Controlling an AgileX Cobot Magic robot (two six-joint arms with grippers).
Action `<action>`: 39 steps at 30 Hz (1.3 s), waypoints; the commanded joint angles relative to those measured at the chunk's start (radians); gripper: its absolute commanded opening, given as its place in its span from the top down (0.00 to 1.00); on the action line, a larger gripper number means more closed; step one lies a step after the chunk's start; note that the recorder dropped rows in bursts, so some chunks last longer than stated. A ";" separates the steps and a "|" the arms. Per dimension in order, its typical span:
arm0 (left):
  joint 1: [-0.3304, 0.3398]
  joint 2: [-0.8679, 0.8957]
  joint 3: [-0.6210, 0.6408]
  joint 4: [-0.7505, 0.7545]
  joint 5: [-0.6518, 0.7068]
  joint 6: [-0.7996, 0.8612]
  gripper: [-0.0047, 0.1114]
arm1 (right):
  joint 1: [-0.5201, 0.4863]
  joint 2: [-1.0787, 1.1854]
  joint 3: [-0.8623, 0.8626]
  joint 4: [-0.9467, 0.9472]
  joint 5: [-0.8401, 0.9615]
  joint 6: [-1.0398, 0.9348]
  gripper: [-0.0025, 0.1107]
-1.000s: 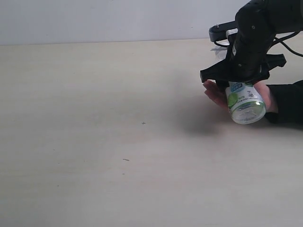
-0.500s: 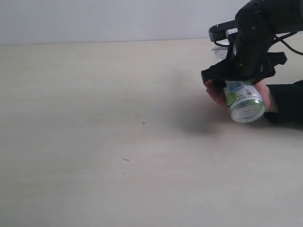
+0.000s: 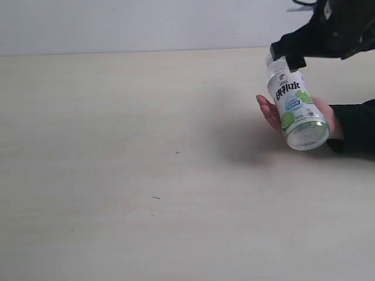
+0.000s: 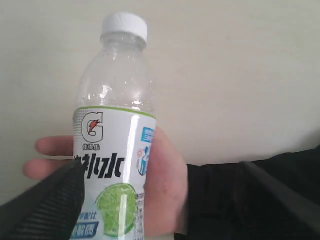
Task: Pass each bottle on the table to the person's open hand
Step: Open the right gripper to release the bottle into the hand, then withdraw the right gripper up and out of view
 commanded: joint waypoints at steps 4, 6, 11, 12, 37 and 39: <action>0.002 -0.006 0.001 0.003 0.001 -0.002 0.96 | -0.003 -0.214 0.034 0.216 0.013 -0.205 0.36; 0.002 -0.006 0.001 0.003 0.001 -0.002 0.96 | -0.003 -0.272 0.051 0.271 0.011 -0.236 0.42; 0.002 -0.006 0.001 0.003 0.001 -0.002 0.96 | -0.003 -0.419 0.130 0.340 -0.012 -0.260 0.63; 0.002 -0.006 0.001 0.003 0.001 -0.002 0.96 | -0.003 -0.453 0.160 0.347 -0.029 -0.260 0.69; 0.002 -0.006 0.001 0.003 0.001 -0.002 0.96 | -0.003 -0.743 0.404 0.408 -0.237 -0.251 0.98; 0.002 -0.006 0.001 0.003 0.001 -0.002 0.96 | -0.003 -0.743 0.404 0.408 -0.237 -0.251 0.98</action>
